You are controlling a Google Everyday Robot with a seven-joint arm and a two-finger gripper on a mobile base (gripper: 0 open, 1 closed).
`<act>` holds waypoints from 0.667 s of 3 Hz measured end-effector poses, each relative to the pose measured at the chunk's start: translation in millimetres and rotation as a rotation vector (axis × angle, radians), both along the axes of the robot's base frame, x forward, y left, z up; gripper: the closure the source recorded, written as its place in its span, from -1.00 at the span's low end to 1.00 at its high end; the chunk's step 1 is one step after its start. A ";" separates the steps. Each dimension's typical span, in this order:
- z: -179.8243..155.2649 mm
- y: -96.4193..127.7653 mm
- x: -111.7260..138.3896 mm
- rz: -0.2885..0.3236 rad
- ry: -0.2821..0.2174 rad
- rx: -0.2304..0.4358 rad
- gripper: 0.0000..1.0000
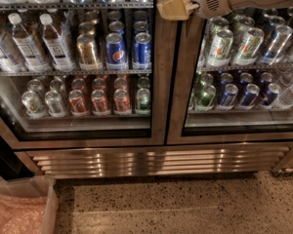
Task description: Open left fridge door
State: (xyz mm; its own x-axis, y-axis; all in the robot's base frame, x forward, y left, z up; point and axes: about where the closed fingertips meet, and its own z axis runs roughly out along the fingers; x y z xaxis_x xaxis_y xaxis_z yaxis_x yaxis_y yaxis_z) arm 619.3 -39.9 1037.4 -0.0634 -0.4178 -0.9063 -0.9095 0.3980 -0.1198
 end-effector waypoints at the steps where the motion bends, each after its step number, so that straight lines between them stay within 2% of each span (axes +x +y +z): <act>1: 0.0 0.0 0.0 0.000 0.000 0.000 0.90; 2: 0.0 0.2 -0.2 0.000 0.000 0.000 0.51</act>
Offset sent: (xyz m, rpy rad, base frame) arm 0.0000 0.0000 0.0000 0.0000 0.0000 0.0000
